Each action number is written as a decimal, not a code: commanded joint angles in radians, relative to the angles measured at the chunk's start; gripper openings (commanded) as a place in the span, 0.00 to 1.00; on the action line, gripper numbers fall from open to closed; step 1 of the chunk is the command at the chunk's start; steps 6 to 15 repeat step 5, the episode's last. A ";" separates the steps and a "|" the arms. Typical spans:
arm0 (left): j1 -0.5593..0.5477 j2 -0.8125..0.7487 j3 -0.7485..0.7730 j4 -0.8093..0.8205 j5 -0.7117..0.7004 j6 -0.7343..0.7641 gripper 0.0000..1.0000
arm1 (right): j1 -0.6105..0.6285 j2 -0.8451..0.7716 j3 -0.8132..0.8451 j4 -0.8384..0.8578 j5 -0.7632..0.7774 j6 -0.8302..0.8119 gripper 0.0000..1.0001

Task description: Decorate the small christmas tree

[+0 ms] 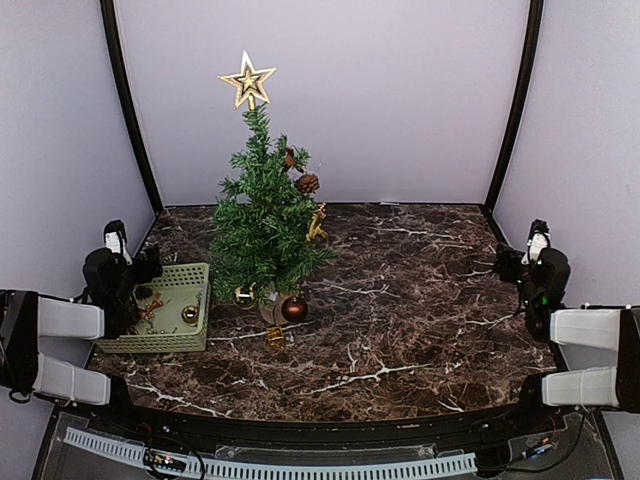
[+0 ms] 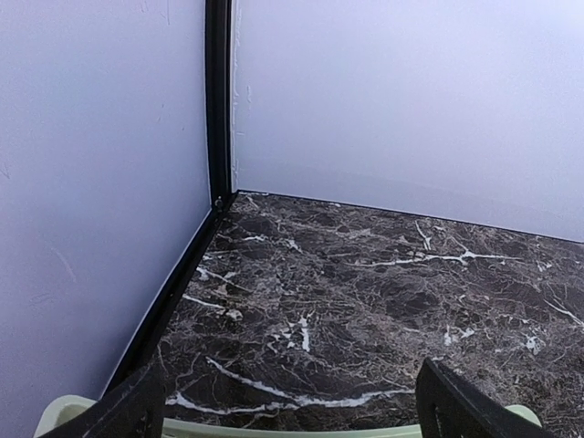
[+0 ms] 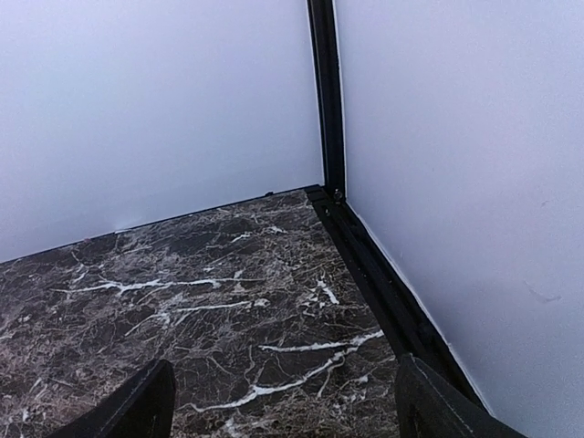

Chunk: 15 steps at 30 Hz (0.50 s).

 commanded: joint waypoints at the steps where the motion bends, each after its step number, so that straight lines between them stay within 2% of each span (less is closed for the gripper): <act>1: 0.002 -0.018 -0.022 0.056 0.014 -0.005 0.98 | -0.004 -0.014 -0.013 0.073 0.008 -0.020 0.84; 15: 0.004 -0.025 -0.031 0.061 0.018 -0.011 0.98 | -0.005 -0.014 -0.014 0.074 0.013 -0.023 0.84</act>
